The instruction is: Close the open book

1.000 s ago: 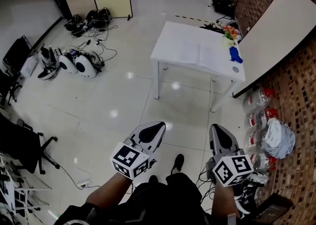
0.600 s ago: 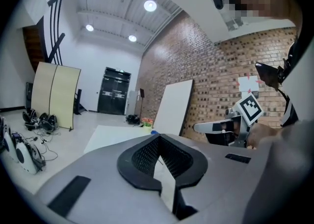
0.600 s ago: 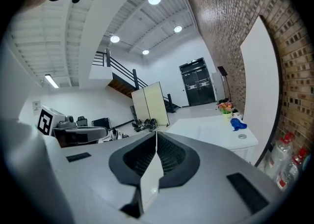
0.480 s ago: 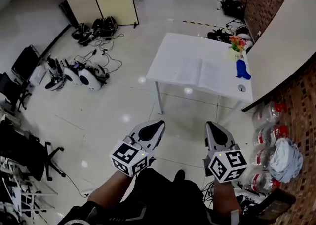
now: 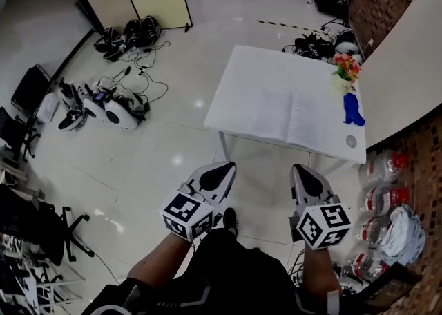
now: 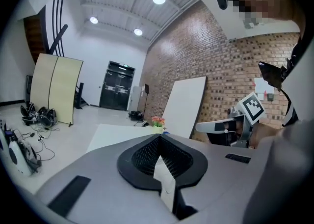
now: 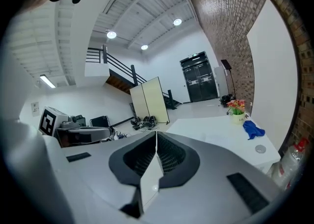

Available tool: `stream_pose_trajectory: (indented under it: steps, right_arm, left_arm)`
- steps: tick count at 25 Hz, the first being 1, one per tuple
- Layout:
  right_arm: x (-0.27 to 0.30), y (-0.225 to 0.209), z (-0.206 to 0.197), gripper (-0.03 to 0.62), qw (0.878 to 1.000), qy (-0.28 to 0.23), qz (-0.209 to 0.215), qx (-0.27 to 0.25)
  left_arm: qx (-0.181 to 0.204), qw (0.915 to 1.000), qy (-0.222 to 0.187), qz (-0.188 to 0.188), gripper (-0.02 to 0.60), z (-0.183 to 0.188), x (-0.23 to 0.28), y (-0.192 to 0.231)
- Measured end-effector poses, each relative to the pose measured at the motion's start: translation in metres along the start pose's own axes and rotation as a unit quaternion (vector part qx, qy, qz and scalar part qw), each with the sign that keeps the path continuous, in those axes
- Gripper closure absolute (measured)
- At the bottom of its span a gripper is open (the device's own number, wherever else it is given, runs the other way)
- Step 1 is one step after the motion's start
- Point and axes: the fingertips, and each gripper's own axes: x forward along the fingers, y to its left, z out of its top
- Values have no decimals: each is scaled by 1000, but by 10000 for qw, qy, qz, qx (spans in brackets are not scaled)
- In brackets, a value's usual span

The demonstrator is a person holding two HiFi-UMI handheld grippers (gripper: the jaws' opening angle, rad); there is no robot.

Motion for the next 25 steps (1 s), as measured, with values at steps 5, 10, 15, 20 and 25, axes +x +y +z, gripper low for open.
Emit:
stream_pose_trajectory:
  steps: [5,10,15,20,25]
  right_arm:
    - [74,-3,12,591,9994,258,-212,29]
    - [130,-18,20,591,9985,423,-348,95]
    - [176,-51,26,591,9977,555,-326,213]
    - [228,-85,27,590,9967,726,-116,330]
    - [264,-125,35,590,9961,785,175,354]
  left_arm:
    - [-57,9996,8,-292,586,12,38,63]
    - [-208,9991,162,-345,586,13,77,114]
    - [-399,9980,401,-286,586,8,121,141]
    - [-401,9967,689,-134,586,5,168,166]
    - [-427,9947,922,147,586,6,216,186]
